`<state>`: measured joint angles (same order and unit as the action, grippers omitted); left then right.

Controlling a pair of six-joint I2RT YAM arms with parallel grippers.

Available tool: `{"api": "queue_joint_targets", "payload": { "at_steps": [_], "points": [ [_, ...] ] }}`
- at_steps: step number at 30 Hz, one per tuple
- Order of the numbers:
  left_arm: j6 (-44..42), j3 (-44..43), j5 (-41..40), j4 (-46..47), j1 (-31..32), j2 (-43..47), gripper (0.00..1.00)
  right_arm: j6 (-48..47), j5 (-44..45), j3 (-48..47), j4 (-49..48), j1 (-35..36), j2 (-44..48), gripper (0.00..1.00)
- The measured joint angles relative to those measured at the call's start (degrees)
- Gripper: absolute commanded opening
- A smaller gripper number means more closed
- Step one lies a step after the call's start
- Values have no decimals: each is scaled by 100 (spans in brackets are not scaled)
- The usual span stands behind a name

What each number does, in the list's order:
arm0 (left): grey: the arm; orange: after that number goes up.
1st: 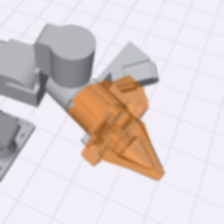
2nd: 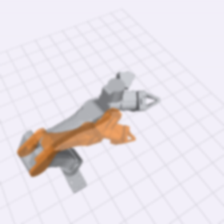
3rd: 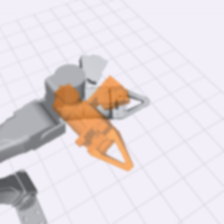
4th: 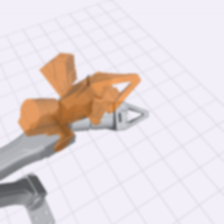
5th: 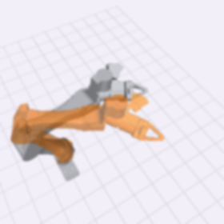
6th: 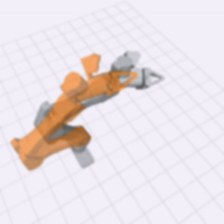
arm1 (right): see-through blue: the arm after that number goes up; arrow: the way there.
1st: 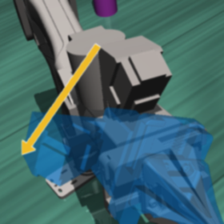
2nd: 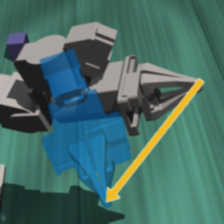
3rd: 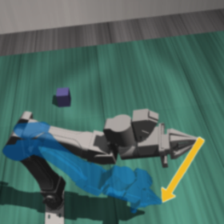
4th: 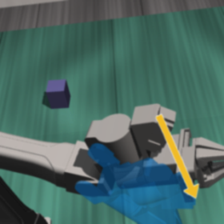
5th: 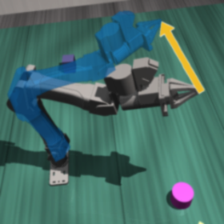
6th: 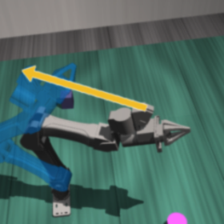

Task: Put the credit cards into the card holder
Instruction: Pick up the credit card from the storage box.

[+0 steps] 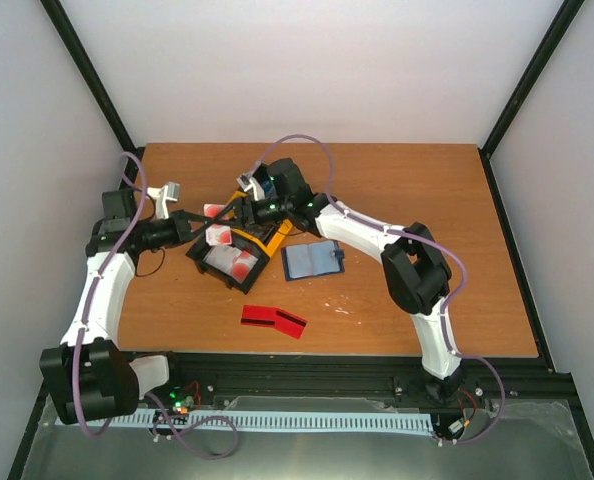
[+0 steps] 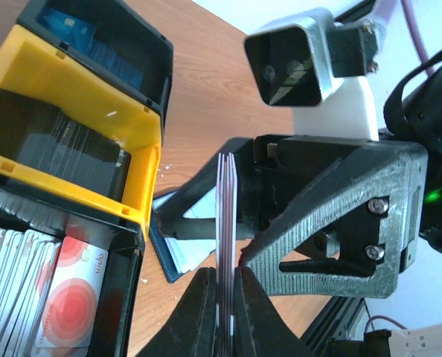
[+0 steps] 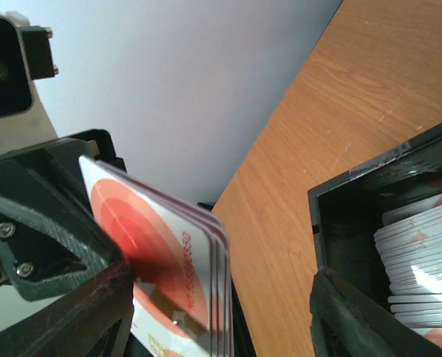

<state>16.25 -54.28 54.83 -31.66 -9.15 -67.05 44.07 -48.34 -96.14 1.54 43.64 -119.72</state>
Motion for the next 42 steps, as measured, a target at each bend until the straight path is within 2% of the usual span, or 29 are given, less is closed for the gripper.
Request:
{"api": "queue_joint_targets", "payload": {
  "at_steps": [5, 10, 15, 18, 27, 33, 42],
  "points": [
    [39, 243, 234, 50, -186, 2, 1, 299, -50, 11, -166, 114, -101, 34],
    [39, 411, 284, 68, -240, -72, 1, 669, -177, 374, -769, 136, -101, 20],
    [39, 433, 348, 63, -302, -245, 7, 1064, -229, 726, -1447, 96, -101, 6],
    [35, 435, 374, 83, -310, -356, 10, 1235, -232, 857, -1720, 85, -103, 3],
    [28, 490, 380, 306, -306, -960, 22, 1657, -57, 1147, -2214, 72, -199, 3],
    [13, 573, 361, 498, -306, -1316, 26, 1943, -31, 1384, -2621, -13, -313, 3],
    [-7, 649, 374, 645, -306, -1541, 21, 1961, -11, 1412, -2653, -149, -448, 3]
  ]
}}
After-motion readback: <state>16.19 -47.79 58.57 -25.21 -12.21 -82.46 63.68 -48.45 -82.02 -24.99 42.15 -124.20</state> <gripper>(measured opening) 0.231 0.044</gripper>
